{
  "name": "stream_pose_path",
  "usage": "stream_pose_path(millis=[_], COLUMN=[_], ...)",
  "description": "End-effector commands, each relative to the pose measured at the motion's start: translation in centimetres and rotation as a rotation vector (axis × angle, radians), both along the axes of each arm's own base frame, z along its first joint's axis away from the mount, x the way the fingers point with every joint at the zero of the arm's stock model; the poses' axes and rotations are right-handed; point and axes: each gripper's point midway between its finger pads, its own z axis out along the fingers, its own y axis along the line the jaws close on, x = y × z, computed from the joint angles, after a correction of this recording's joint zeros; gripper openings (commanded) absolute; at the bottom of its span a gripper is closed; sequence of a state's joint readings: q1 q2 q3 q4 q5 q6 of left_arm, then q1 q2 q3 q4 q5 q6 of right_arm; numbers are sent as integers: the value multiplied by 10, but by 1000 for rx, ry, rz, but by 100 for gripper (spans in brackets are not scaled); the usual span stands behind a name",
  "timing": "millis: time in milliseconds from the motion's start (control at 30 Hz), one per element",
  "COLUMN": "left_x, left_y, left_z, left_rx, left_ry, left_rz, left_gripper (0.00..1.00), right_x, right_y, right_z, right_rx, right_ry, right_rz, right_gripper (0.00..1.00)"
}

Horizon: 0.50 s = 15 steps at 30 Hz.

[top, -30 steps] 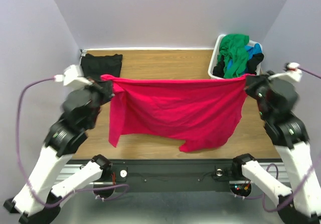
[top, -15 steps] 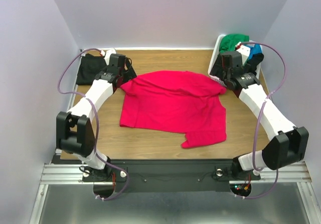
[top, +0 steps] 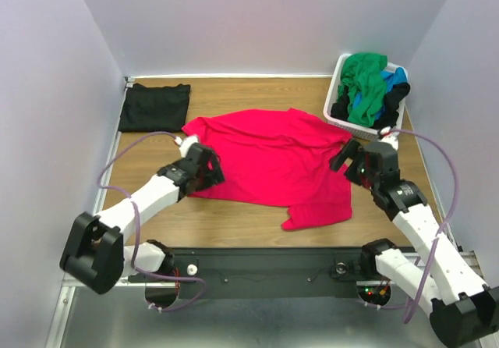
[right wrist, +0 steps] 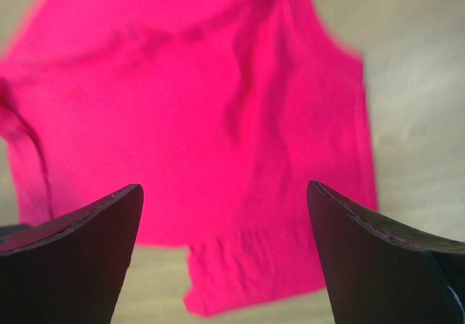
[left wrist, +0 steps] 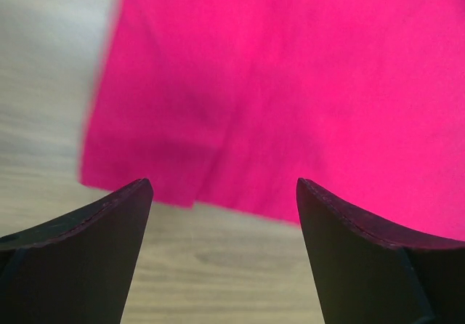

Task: Fold and stack the t-shirts
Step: Flatten the tshirt out

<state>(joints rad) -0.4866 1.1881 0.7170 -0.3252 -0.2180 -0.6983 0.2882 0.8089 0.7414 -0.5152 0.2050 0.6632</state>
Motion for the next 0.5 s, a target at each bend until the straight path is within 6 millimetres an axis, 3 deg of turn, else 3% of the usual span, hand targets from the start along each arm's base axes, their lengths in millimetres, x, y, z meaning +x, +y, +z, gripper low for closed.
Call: stream_pose_path(millis=[0, 67, 133, 233, 333, 467], left_x=[-18, -29, -33, -31, -25, -22], left_y=[-22, -4, 6, 9, 4, 9], left_z=[-25, -48, -59, -63, -62, -61], left_rx=[-28, 50, 103, 127, 118, 154], left_ry=[68, 144, 182, 187, 183, 179], left_rz=[-24, 45, 86, 108, 102, 111], left_gripper=[87, 85, 84, 79, 65, 49], right_x=[-28, -40, -47, -57, -64, -66], right_y=[23, 21, 24, 20, 19, 23], right_z=[-36, -50, -61, -81, -93, -92], right_rx=[132, 136, 140, 116, 110, 131], right_ry=[116, 156, 194, 263, 295, 298], right_rz=[83, 77, 101, 98, 96, 109], right_gripper=[100, 100, 100, 100, 100, 100])
